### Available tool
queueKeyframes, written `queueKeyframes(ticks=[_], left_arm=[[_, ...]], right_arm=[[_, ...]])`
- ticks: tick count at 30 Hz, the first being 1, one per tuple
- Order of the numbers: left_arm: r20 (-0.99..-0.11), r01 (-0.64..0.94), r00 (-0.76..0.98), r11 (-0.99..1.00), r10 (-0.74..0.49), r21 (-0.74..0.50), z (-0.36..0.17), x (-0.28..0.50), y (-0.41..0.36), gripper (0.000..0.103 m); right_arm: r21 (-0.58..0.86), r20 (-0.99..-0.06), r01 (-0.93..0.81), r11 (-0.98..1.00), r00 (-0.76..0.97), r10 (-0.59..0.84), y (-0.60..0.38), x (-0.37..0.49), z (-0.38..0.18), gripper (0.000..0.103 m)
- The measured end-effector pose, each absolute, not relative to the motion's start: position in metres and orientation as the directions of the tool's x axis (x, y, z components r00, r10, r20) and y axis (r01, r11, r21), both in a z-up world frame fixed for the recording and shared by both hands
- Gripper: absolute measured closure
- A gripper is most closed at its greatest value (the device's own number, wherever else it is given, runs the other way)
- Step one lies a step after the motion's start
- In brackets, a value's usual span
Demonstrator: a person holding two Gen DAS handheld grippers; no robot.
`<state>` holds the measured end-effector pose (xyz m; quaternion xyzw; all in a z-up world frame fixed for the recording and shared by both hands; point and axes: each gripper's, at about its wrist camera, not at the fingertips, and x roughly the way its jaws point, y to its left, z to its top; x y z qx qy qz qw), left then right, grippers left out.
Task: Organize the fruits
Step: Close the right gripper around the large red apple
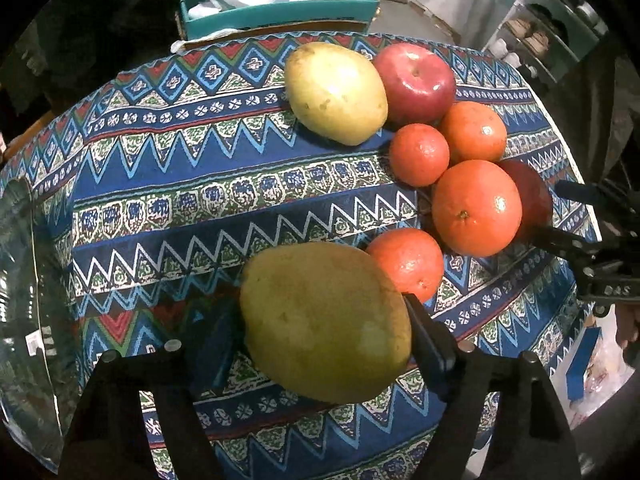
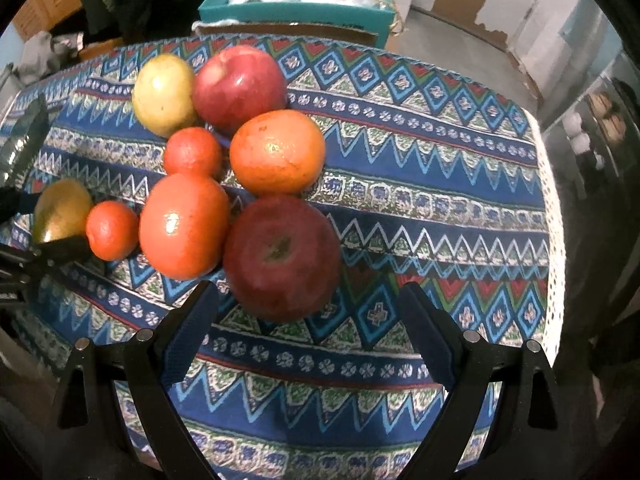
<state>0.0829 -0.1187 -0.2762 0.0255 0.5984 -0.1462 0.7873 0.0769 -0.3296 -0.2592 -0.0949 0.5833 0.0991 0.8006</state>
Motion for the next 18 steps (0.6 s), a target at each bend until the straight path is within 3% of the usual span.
queueKeyframes(ticks=[18], left_arm=[[-0.945, 0.259, 0.272, 0.96, -0.181, -0.11, -0.273, 0.085, -0.11, 0.022]], right_arm=[[0.028, -0.968, -0.354, 0.935, 0.223, 0.114, -0.317, 0.114, -0.287, 0.016]])
